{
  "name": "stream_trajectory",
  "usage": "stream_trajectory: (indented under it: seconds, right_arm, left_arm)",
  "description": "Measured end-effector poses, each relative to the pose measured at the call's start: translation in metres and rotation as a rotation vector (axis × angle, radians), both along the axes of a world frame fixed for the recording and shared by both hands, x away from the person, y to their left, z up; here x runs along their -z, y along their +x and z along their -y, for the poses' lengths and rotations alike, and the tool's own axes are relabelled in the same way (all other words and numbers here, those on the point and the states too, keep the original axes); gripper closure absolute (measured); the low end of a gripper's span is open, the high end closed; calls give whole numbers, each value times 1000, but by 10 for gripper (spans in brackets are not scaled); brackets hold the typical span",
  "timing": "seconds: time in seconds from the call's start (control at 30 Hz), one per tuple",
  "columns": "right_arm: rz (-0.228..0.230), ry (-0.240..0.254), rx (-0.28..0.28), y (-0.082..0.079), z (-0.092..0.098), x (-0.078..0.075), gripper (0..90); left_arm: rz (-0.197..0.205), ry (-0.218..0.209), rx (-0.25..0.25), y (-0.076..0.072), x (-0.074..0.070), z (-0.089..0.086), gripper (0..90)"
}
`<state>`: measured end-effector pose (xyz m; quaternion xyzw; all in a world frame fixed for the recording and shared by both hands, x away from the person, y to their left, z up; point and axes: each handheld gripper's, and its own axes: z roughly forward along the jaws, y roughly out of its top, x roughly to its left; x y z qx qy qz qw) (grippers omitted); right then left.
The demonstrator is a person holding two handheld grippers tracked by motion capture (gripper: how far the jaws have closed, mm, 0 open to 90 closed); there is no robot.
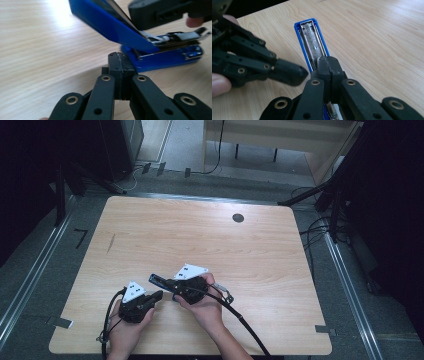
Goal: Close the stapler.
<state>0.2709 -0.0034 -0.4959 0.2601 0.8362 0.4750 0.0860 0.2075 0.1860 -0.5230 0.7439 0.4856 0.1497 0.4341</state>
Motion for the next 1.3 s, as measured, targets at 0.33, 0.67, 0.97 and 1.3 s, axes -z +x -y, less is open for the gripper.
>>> stream_trajectory:
  seconds: [0.33, 0.67, 0.97, 1.3]
  right_arm:
    - [2, 21, 7, -2, 8, -5, 900]
    - [11, 29, 9, -4, 14, -9, 900]
    - [8, 50, 20, -6, 26, -12, 900]
    - [13, 48, 34, -10, 36, -14, 900]
  left_arm:
    - [38, 16, 64, -3, 5, 29, 900]
    - [74, 46, 89, -4, 8, 51, 900]
    - [48, 73, 114, 0, 9, 60, 900]
    - [37, 104, 144, 2, 10, 65, 900]
